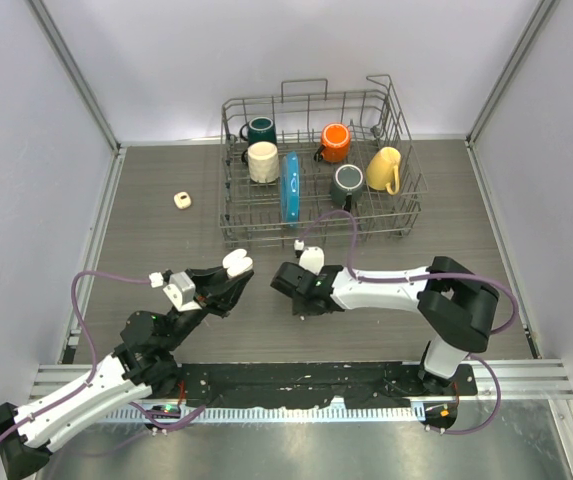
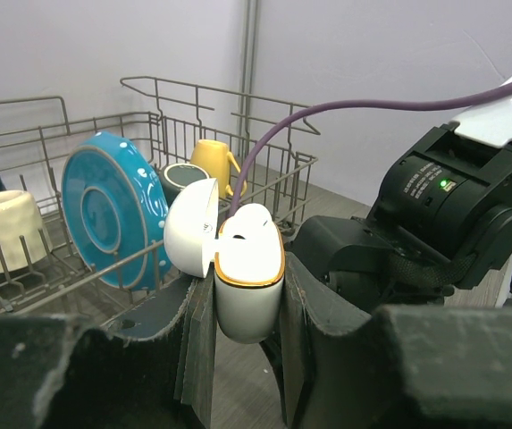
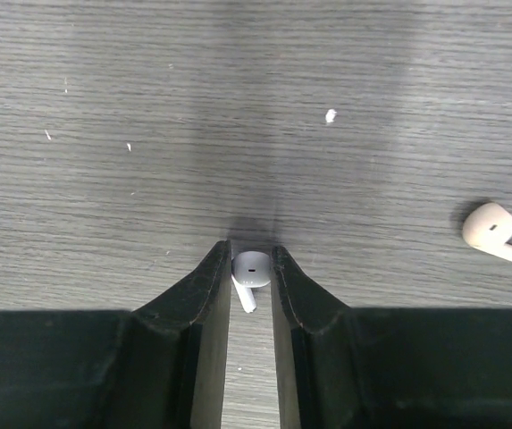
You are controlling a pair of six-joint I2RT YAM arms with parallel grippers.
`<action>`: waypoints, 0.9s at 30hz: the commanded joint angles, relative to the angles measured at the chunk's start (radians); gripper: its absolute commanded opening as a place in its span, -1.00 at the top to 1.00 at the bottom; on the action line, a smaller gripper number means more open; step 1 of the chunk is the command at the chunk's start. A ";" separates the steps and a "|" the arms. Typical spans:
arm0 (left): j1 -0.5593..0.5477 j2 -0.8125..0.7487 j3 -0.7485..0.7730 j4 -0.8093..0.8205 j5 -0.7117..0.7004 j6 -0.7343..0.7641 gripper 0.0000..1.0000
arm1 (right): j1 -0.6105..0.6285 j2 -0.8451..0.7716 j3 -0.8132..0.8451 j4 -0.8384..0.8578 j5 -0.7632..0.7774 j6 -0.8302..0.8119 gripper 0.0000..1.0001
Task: Insert the wireless bluetooth earbuds into the charging case
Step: Pick up the earbud from the center of the board.
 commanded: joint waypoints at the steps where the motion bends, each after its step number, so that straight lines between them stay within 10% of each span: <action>1: -0.002 0.004 0.009 0.056 -0.017 -0.004 1.00 | -0.005 -0.078 -0.011 -0.010 0.101 0.004 0.72; 27: 0.000 0.000 0.005 0.044 -0.028 -0.013 1.00 | -0.045 -0.063 -0.104 0.016 0.046 0.052 0.34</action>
